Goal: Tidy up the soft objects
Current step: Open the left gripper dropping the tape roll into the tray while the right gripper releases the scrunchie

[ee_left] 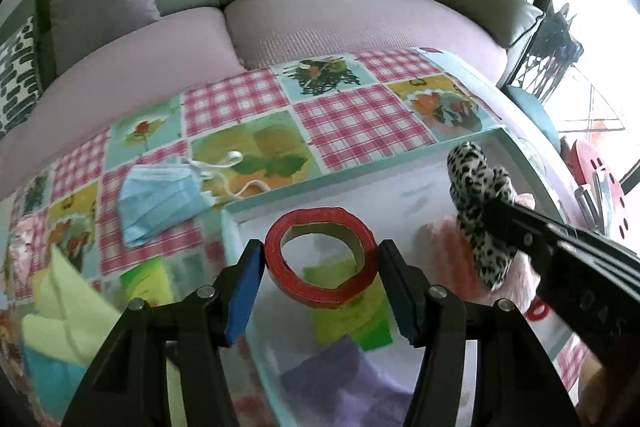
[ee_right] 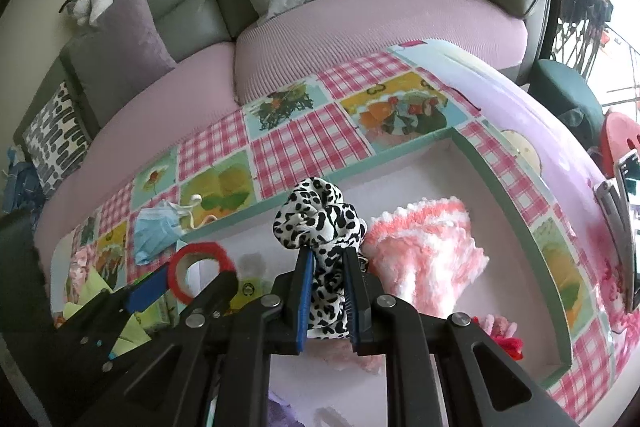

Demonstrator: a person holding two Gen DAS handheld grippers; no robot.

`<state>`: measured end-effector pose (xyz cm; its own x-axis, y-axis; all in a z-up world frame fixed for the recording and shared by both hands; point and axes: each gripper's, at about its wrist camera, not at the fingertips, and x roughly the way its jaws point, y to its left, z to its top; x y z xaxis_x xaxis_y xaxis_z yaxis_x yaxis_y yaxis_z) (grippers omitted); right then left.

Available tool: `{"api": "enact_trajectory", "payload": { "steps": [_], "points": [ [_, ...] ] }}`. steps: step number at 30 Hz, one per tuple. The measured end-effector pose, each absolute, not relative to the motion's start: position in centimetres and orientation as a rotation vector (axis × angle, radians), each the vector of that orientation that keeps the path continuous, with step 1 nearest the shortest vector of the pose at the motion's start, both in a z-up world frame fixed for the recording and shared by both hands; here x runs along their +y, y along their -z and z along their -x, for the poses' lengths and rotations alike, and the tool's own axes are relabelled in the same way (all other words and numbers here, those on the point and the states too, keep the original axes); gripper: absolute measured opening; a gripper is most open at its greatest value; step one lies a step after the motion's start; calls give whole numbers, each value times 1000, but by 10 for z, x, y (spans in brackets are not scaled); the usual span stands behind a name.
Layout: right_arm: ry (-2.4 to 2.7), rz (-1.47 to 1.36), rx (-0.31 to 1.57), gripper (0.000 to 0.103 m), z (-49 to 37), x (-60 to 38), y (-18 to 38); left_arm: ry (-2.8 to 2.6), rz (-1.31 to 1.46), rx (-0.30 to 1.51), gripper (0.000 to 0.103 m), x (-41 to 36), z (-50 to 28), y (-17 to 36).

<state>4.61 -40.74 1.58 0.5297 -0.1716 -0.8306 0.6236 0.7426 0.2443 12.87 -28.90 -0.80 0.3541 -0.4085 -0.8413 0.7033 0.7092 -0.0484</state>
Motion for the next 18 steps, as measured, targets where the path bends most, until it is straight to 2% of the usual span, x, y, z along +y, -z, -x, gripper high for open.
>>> {"api": "enact_trajectory", "payload": {
  "steps": [2, 6, 13, 15, 17, 18],
  "points": [
    [509, -563, 904, 19, -47, -408, -14, 736, -348, 969, 60, -292, -131, 12],
    [515, -550, 910, 19, -47, -407, -16, 733, -324, 999, 61, -291, -135, 15],
    [530, -547, 879, 21, -40, -408, -27, 708, -323, 998, 79, -283, -136, 7],
    [537, -542, 863, 28, -37, -408, -33, 701, -309, 994, 79, -278, -137, 2],
    [542, -542, 850, 47, -34, -408, -38, 684, -300, 986, 80, -273, -138, -2],
    [543, -541, 846, 50, -33, -408, -40, 665, -289, 980, 84, -269, -139, -6]
  ]
}}
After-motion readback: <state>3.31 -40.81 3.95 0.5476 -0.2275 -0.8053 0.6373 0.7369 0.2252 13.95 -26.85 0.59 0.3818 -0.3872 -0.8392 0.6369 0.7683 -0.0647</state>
